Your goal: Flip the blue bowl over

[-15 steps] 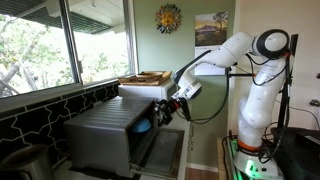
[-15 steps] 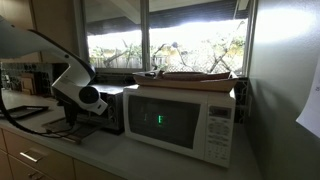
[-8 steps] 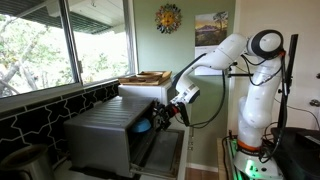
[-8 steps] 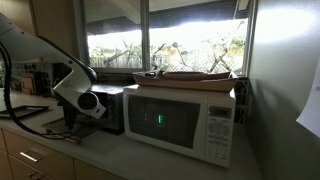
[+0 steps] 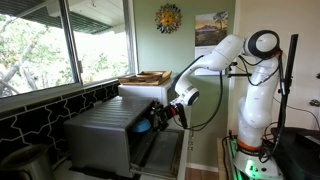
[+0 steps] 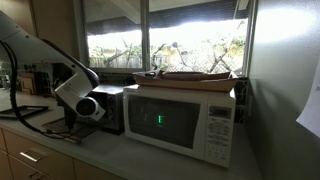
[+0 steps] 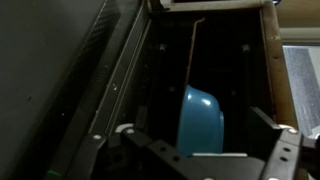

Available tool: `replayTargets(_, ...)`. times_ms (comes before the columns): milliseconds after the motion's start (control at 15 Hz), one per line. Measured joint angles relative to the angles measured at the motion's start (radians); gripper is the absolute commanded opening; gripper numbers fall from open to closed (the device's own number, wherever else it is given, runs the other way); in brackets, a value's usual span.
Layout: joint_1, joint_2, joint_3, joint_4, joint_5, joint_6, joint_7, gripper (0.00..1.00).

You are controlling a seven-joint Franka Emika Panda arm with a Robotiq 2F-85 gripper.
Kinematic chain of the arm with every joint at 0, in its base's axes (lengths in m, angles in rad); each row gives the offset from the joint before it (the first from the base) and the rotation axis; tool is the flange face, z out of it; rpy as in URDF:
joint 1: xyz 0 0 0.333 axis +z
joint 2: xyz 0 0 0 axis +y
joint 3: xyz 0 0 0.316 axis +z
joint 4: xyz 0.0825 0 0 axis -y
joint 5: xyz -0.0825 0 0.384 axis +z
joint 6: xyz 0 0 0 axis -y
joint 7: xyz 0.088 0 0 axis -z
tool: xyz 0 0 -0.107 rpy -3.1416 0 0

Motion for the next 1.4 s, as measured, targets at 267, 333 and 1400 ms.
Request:
replayTargets(267, 0.000, 0.019, 0.004, 0.004, 0.056, -0.008, -0.003, 0.83)
replayTargets(333, 0.000, 0.024, 0.004, 0.005, 0.066, -0.011, -0.003, 0.85)
replayTargets(1400, -0.002, 0.091, 0.004, 0.037, 0.184, -0.070, -0.008, 0.87)
